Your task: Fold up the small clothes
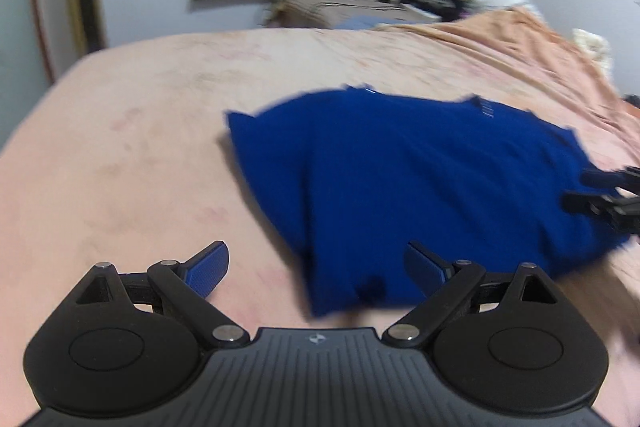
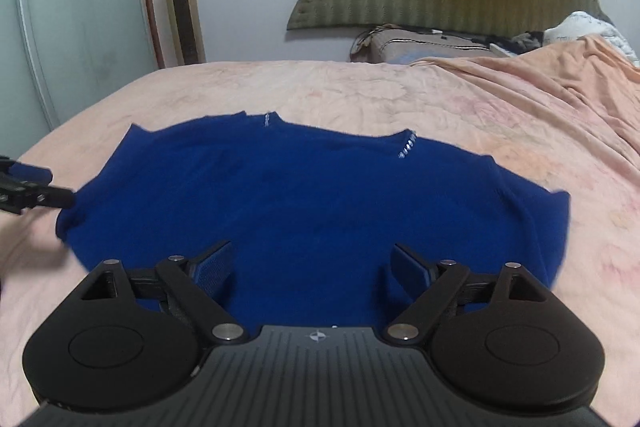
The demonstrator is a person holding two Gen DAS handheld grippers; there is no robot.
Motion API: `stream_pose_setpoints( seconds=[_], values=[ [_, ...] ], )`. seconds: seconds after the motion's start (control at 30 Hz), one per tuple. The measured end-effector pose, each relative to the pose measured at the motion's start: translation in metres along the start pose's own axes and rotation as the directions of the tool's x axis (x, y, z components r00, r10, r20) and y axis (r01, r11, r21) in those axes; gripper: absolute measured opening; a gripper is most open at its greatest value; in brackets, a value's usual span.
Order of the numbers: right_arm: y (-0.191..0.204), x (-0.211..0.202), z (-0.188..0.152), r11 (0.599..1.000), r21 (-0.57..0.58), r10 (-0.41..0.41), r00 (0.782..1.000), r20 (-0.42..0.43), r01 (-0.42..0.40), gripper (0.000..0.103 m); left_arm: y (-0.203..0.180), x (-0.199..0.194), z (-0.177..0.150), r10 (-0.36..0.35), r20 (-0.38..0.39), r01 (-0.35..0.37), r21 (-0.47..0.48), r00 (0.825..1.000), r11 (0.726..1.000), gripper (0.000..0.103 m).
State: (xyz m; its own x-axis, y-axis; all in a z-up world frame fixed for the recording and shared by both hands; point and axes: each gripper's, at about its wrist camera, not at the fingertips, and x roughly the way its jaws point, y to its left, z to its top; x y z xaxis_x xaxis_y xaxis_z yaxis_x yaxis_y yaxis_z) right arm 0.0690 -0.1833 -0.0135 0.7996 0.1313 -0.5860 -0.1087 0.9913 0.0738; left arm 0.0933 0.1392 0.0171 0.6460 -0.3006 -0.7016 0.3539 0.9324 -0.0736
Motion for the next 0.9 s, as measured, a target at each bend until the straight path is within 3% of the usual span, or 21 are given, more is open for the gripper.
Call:
stream_pose_setpoints(
  seconds=[0.07, 0.13, 0.3, 0.47, 0.6, 0.8, 0.9],
  values=[
    [-0.004, -0.011, -0.009, 0.999, 0.037, -0.041, 0.999, 0.008, 0.040, 0.088, -0.007, -0.002, -0.010, -0.022, 0.019, 0.021, 0.057, 1.000, 0.998, 0.095],
    [-0.018, -0.023, -0.018, 0.992, 0.098, -0.077, 0.997, 0.003, 0.076, 0.088, -0.013, 0.000, -0.016, -0.030, 0.030, 0.026, 0.116, 0.999, 0.993, 0.088],
    [-0.058, -0.047, -0.041, 0.961, 0.240, -0.140, 0.990, -0.022, 0.141, 0.088, -0.011, 0.017, -0.016, -0.066, -0.013, 0.067, 0.110, 0.998, 0.992, 0.047],
    [-0.080, -0.052, -0.061, 0.937, 0.316, -0.140, 0.989, -0.054, 0.150, 0.081, -0.004, 0.022, -0.023, -0.087, -0.017, 0.088, 0.072, 0.996, 0.994, 0.040],
    [-0.079, -0.050, -0.067, 0.940, 0.323, -0.094, 0.993, -0.064, 0.110, 0.021, -0.008, 0.018, -0.028, -0.103, -0.033, 0.106, 0.117, 0.994, 0.987, 0.014],
    [-0.074, -0.073, -0.055, 0.954, 0.253, -0.166, 0.986, 0.002, 0.160, 0.011, -0.017, -0.002, -0.027, -0.039, -0.012, 0.040, 0.242, 0.999, 0.969, 0.004],
    [-0.074, -0.072, -0.051, 0.972, 0.170, -0.155, 0.987, -0.052, 0.162, 0.010, -0.009, 0.002, -0.030, -0.009, -0.054, 0.023, 0.252, 0.999, 0.967, 0.004]
  ],
)
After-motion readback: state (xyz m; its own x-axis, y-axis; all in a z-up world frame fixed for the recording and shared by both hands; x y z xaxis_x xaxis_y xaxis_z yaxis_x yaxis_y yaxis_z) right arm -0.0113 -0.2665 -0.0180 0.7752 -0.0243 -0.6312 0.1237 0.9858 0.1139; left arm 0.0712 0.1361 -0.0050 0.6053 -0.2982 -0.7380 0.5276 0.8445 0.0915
